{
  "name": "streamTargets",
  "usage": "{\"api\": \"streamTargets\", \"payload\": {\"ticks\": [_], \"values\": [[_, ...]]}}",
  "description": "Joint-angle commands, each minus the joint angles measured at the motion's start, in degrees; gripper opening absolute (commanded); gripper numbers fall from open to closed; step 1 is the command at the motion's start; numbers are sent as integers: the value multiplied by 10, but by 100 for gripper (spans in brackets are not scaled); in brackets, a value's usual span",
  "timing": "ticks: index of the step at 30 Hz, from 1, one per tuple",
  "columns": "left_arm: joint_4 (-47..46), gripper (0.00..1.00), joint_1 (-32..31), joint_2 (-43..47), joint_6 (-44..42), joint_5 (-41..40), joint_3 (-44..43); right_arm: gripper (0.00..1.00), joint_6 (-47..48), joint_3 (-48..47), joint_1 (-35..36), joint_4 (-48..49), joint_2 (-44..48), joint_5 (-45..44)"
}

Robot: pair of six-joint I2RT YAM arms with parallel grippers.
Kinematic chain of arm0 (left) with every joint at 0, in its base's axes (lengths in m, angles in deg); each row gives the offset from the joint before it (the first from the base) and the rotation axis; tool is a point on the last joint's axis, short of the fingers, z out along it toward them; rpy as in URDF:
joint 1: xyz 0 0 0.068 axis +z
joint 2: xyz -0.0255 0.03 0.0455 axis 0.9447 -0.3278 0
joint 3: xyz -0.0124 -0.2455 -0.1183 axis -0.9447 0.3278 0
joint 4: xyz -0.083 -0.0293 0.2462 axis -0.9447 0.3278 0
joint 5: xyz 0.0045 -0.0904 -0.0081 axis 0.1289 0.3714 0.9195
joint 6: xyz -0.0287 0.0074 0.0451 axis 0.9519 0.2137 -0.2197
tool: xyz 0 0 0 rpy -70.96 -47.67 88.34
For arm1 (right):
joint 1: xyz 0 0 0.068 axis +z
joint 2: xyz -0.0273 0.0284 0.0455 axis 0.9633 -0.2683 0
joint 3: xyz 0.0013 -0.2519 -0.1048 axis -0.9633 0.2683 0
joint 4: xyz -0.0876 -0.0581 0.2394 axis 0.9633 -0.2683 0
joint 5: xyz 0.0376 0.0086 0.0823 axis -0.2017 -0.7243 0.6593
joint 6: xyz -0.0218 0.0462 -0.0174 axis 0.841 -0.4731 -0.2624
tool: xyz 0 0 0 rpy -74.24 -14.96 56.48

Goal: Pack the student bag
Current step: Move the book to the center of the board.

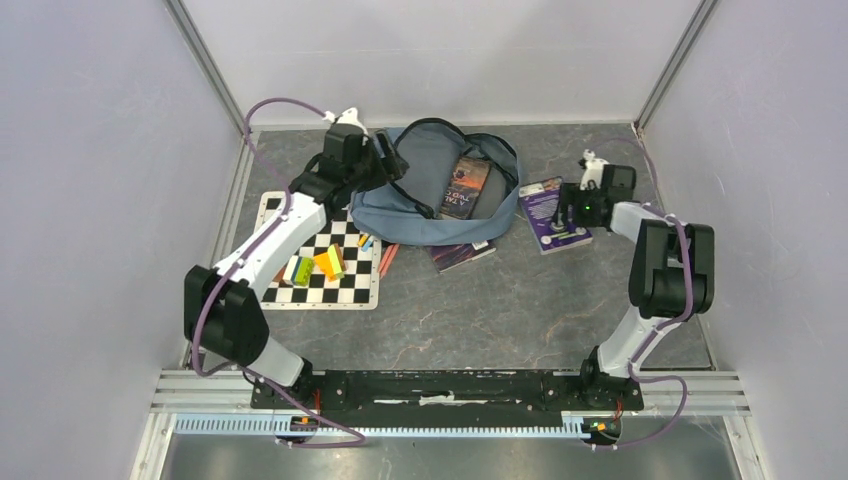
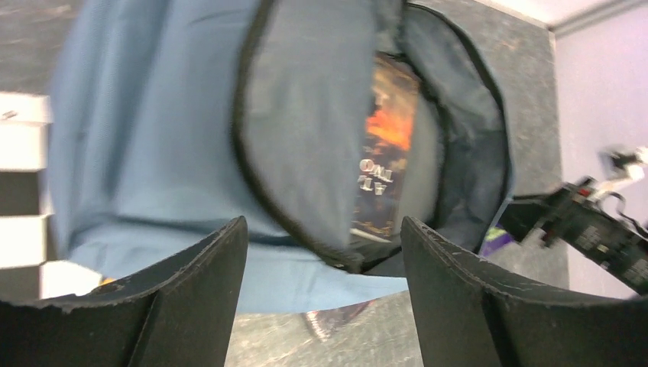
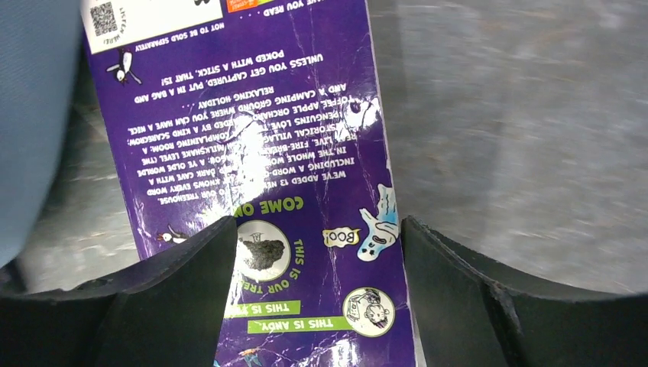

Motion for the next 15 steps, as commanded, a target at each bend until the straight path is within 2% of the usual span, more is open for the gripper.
{"api": "streamTargets", "payload": {"ticks": [1,7,13,15], "values": [[-41,79,-51,-50,-37,53,-72,81,-13,9,66,-75,-5,34],[-65,80,-126,-128,-10,128,-153,80,-37,18,115,-91,18,59],[-28,81,-193,-234,6,214,-271,87,-20,-30,103,-135,44,49],[-14,81,-206,-268,13,235,-297,90,-18,-49,67,-140,35,68]]}}
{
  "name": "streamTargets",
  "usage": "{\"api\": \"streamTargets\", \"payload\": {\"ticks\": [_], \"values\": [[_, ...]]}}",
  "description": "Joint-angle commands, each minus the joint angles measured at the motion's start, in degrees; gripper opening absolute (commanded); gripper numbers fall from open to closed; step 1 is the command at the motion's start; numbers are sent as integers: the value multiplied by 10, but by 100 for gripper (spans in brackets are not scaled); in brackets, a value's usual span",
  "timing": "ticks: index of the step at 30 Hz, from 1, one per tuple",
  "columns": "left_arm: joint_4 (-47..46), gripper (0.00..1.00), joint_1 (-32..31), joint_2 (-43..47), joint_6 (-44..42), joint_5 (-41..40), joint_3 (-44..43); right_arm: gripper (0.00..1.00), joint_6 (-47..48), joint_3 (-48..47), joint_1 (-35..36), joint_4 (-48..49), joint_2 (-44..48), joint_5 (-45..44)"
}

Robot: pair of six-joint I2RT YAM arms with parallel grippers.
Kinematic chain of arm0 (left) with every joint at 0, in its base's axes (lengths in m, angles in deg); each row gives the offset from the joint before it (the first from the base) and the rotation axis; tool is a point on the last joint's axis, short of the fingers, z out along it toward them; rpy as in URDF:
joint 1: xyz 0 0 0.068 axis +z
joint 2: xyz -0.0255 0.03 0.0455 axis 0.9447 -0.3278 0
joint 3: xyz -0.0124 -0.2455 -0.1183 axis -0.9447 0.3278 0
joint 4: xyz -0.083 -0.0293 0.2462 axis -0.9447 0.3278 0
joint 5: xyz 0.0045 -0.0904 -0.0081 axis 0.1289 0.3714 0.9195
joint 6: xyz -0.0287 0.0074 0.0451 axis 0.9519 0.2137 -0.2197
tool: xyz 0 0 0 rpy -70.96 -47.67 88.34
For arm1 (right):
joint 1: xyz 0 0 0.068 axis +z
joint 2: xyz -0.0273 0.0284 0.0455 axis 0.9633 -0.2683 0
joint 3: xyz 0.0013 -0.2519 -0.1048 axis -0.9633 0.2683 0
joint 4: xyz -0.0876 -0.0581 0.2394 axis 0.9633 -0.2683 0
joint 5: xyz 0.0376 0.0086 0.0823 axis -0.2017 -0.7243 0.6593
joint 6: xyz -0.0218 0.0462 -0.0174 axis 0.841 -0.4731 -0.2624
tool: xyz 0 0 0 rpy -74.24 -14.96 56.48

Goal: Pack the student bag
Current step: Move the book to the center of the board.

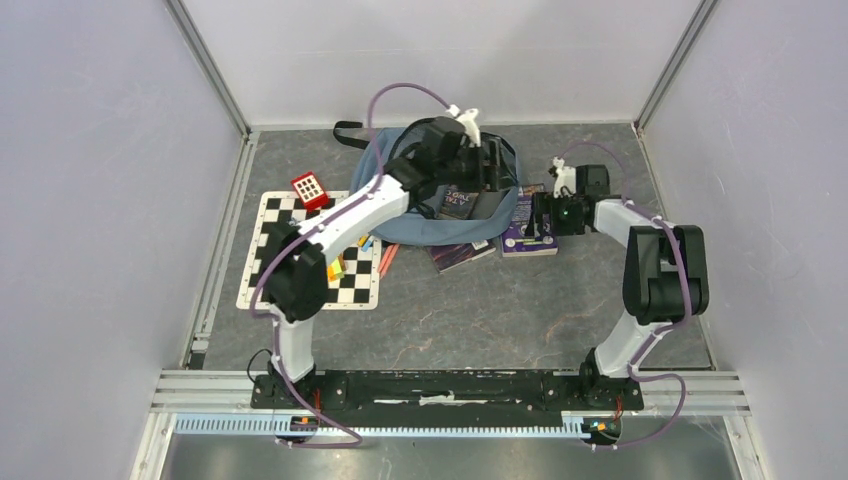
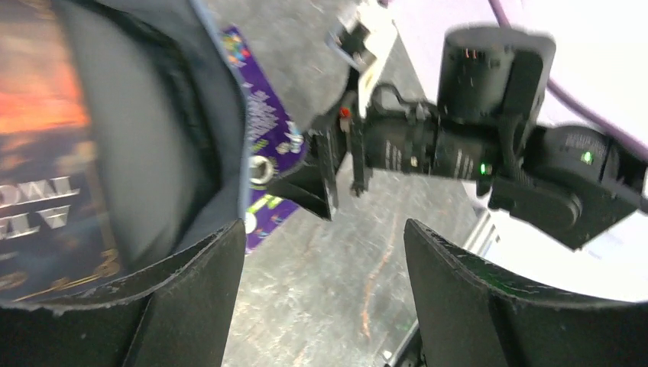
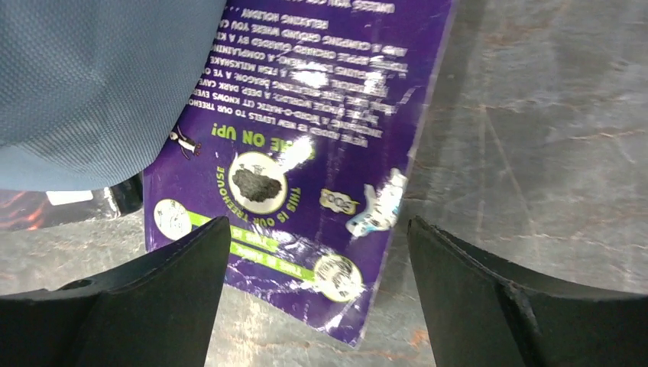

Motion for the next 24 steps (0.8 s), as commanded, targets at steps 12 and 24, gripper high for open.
{"api": "streamTargets", "payload": {"ticks": [12,24], "values": [[68,79,-54,-191,63,148,-138,84,-60,-64,-96,11,-83,183],[159,77,-58,-220,23,66,-102,80,-91,-31,-67,52,-80,190]]}}
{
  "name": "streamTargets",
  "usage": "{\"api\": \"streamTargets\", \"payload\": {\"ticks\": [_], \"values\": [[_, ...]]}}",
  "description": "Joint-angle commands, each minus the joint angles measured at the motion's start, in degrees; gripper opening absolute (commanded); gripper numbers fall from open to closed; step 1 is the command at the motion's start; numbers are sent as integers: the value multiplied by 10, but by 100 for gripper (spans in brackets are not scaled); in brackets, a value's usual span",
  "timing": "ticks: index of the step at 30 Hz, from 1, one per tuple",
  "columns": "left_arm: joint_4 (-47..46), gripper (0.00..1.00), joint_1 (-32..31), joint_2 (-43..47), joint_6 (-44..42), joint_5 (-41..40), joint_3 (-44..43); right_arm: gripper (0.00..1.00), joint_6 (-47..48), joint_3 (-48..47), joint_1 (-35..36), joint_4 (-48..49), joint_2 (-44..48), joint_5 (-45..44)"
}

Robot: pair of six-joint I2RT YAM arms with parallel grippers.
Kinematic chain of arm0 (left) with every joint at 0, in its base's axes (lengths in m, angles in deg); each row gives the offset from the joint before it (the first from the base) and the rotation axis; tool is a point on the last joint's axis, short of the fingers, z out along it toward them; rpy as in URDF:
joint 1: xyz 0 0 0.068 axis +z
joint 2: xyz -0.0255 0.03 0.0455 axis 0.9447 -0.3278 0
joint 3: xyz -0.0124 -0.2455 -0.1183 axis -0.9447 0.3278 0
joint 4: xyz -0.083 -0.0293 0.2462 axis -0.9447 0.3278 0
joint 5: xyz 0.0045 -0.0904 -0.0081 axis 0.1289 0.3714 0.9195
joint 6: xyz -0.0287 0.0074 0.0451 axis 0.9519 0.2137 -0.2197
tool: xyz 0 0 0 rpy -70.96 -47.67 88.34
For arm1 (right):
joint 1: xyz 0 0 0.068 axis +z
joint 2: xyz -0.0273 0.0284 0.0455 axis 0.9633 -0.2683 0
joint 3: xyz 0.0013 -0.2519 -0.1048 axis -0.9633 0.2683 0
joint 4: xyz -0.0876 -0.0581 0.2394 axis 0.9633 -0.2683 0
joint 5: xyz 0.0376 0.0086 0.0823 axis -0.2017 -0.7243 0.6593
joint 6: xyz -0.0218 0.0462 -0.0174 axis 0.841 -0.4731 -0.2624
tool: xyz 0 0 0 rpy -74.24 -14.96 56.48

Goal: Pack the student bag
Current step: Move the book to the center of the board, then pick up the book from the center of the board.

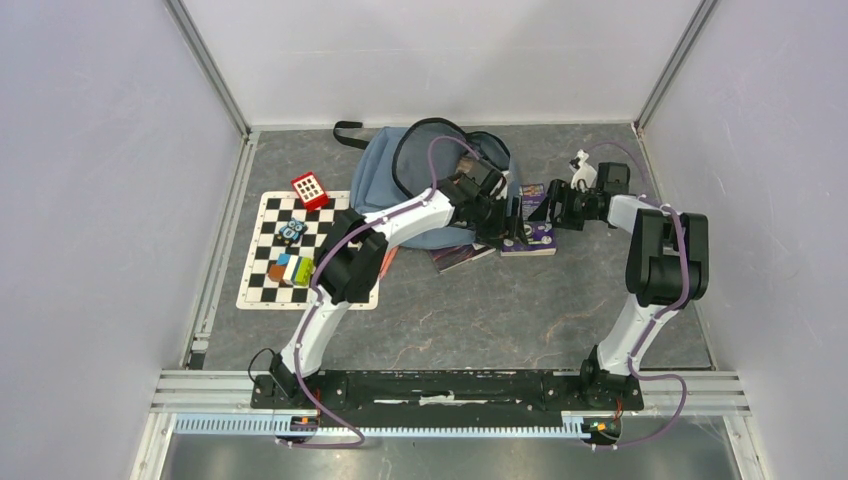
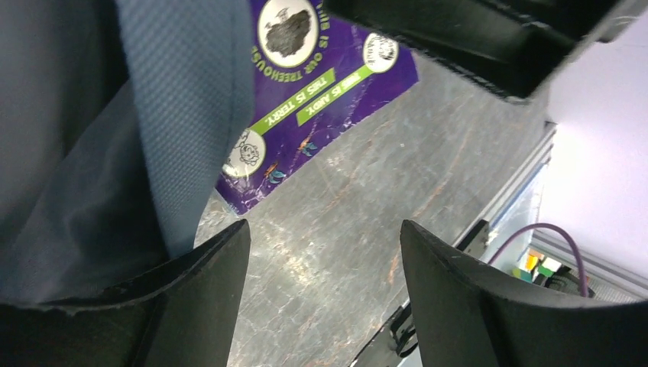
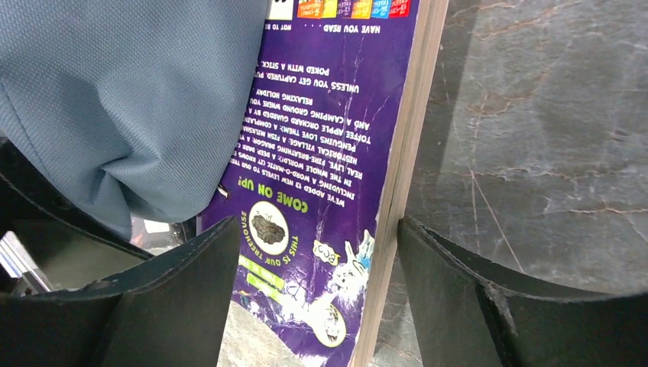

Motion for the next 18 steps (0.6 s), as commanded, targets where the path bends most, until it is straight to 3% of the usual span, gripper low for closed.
{"api": "streamTargets", "payload": {"ticks": [1,9,18], "values": [[36,77,-1,11,-22,-47,16,79,-14,14,20,10,-6,1],[47,73,0,-13,-35,-93,-4,76,-33,42,38,36,0,-15],[33,71,2,-40,-50,-83,-11,73,-49,78,55,62,-6,-3]]}}
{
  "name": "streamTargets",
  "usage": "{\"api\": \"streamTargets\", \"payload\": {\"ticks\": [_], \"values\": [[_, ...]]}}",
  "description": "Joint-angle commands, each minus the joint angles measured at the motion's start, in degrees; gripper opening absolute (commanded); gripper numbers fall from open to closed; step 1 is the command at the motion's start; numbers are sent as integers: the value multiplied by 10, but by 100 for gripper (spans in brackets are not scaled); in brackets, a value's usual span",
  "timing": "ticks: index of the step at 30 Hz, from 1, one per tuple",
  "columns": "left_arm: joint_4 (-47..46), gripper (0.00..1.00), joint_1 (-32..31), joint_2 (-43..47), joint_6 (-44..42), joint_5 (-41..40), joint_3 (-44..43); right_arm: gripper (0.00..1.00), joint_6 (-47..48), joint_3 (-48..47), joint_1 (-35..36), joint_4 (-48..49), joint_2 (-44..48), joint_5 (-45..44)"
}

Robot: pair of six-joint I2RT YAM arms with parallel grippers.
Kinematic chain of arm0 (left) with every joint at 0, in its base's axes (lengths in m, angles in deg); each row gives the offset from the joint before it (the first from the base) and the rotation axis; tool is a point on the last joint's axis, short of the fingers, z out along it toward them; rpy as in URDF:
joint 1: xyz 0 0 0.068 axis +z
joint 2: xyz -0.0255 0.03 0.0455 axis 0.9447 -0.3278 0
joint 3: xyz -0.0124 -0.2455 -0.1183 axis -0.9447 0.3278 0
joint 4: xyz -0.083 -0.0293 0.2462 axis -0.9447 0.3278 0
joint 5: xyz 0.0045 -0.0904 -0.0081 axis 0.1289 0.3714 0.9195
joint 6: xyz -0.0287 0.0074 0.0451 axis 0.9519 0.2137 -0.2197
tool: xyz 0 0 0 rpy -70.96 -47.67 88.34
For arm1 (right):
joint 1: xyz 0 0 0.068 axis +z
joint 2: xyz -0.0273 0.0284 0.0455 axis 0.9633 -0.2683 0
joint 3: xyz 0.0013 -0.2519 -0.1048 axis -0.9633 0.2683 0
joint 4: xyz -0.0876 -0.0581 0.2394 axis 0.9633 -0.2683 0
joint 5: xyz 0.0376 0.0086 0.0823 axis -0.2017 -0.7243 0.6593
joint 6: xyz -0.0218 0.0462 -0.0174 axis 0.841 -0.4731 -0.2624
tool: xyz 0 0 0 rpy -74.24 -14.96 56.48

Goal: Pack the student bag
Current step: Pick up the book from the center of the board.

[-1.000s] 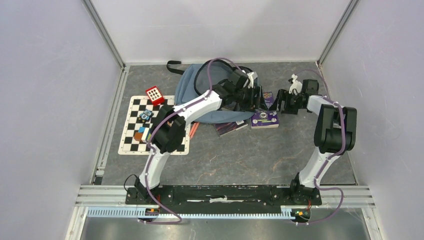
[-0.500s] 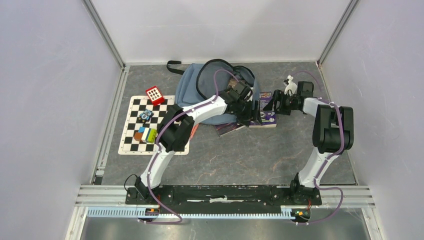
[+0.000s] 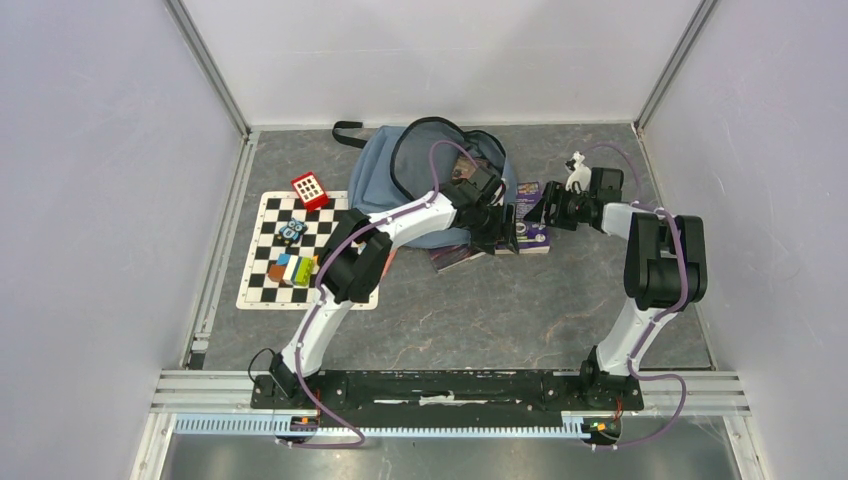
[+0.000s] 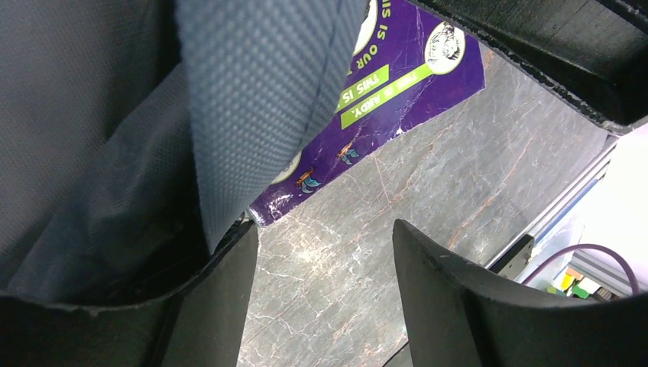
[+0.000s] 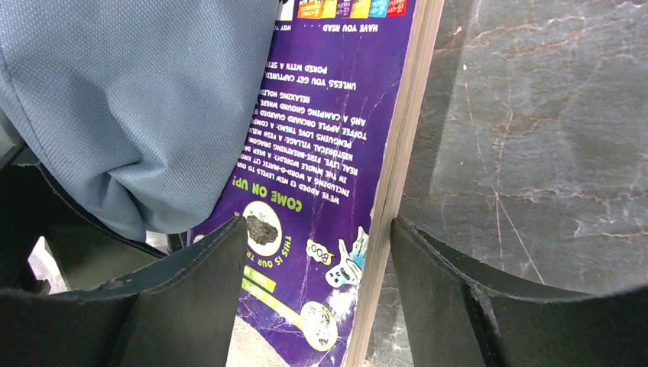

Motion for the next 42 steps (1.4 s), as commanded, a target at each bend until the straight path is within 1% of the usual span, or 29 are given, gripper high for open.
{"api": "streamTargets", "payload": {"ticks": [1,7,10,14,16,23,26,27,29,31,32,33,34,38,42], "values": [[-7,69,4,-29,-39,-26,-22,73,-20,40,32,-20,-18,20],[3,63,4,-50,-49,-27,-44,70,-36,70,45,1,-8,33],[11,61,4,-60,-55,-29,-56,66,-41,76,50,4,-4,41],[20,60,4,-67,-60,-34,-64,59,-48,85,58,7,7,54],[20,60,4,-67,-61,-37,-66,57,-49,90,68,7,13,55],[21,59,5,-73,-63,-36,-77,47,-59,105,70,8,28,63],[23,60,6,-74,-65,-35,-79,39,-62,109,71,11,38,54],[23,59,5,-73,-67,-35,-79,35,-67,109,70,13,40,53],[23,60,5,-74,-69,-33,-80,22,-80,111,70,17,47,49],[23,59,6,-75,-69,-29,-82,10,-96,112,70,40,55,48],[22,60,6,-75,-70,-27,-84,3,-106,112,71,49,59,47],[23,60,6,-74,-69,-25,-85,0,-112,112,71,55,63,45],[23,60,6,-73,-70,-23,-86,0,-120,112,70,61,68,41],[25,64,6,-59,-74,-18,-86,0,-133,112,68,70,96,17],[19,80,7,-24,-81,-18,-66,0,-145,133,58,99,139,-4]]}}
